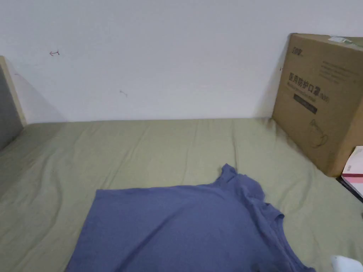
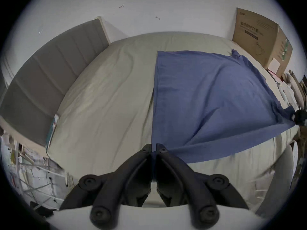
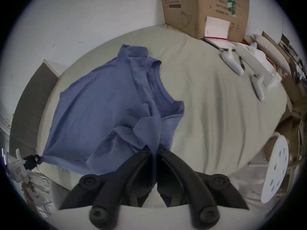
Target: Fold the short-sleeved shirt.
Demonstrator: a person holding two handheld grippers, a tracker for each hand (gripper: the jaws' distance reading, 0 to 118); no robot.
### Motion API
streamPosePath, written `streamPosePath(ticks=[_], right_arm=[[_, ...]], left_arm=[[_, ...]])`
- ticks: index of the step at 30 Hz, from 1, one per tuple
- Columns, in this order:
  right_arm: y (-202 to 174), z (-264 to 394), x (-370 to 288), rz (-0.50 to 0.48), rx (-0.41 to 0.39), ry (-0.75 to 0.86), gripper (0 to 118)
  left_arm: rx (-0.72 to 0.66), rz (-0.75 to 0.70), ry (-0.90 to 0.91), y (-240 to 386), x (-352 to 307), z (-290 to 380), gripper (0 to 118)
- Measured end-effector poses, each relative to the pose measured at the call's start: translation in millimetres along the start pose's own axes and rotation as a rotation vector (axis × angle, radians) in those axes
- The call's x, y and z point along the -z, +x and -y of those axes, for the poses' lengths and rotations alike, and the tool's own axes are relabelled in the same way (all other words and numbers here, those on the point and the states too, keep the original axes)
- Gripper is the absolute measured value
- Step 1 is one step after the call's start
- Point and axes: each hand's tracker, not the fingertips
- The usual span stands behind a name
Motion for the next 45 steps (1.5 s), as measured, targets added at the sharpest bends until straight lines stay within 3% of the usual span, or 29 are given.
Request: streamPosePath(ticks=[4,5,6,7,8,9,10,13,15,16,17,18,20,22,29,35,36,37,38,39,40,41,45], right_arm=[[13,34,-3,0.013,-0.005,-0.015,3],[15,34,-2,-0.009,0.011,-0.014,3],[14,34,-2,-0.004,0.013,-0.016,6],[11,32,-4,0.012,0.003,-0.015,19],[8,30,-7,0.027,-0.019,0.002,51],[5,25,-10,0.035,-0.066,0.027,79],[0,19,-16,0.037,-0.097,0.049,96],[-18,-6,-29,0.007,-0.144,0.13,98],[-33,-22,-33,-0.034,-0.177,0.163,90],[-42,-29,-34,-0.038,-0.195,0.187,73],[-53,-35,-30,-0.024,-0.225,0.213,34],[-59,-37,-26,-0.014,-0.234,0.224,3],[-68,-39,-14,-0.044,-0.212,0.187,0],[-76,-39,-1,-0.14,-0.168,0.153,0],[-103,-90,37,-0.124,-0.149,0.156,0],[-120,-133,90,-0.099,-0.19,0.117,0],[-121,-137,98,-0.102,-0.191,0.107,0],[-122,-140,107,-0.105,-0.194,0.096,0],[-123,-142,113,-0.101,-0.198,0.086,0],[-124,-144,120,-0.098,-0.201,0.077,0],[-124,-145,126,-0.099,-0.199,0.072,0],[-124,-145,130,-0.1,-0.195,0.063,0],[-118,-144,143,-0.126,-0.169,0.025,0]], left_arm=[[-0.035,0.027,0.005,-6,-15,25,4],[-0.038,0.027,0.009,-7,-15,26,9],[-0.051,0.014,0.014,-7,-15,25,22],[-0.059,0.004,0.008,-8,-16,21,43],[-0.072,0.018,0.019,-9,-19,19,71],[-0.099,0.054,0.052,-10,-22,15,84],[-0.097,0.063,0.056,-9,-27,9,93],[-0.075,0.071,0.101,-1,-35,-16,96],[-0.06,0.068,0.122,9,-35,-33,89],[-0.058,0.086,0.135,13,-35,-40,73],[-0.053,0.125,0.148,18,-31,-46,33],[-0.056,0.141,0.142,22,-27,-49,0],[-0.044,0.118,0.112,35,-15,-51,0],[-0.019,0.133,0.109,42,-4,-55,0],[-0.083,0.156,0.062,40,55,-124,0],[-0.1,0.125,0.015,29,146,-217,0],[-0.097,0.122,0.007,27,162,-236,9],[-0.097,0.082,0.003,25,176,-255,32],[-0.083,0.062,0.008,25,190,-270,83],[-0.06,0.056,-0.005,25,205,-288,113],[-0.064,0.066,-0.009,24,220,-300,118],[-0.059,0.083,0.015,24,229,-306,110],[-0.089,0.045,-0.1,20,276,-327,105]])
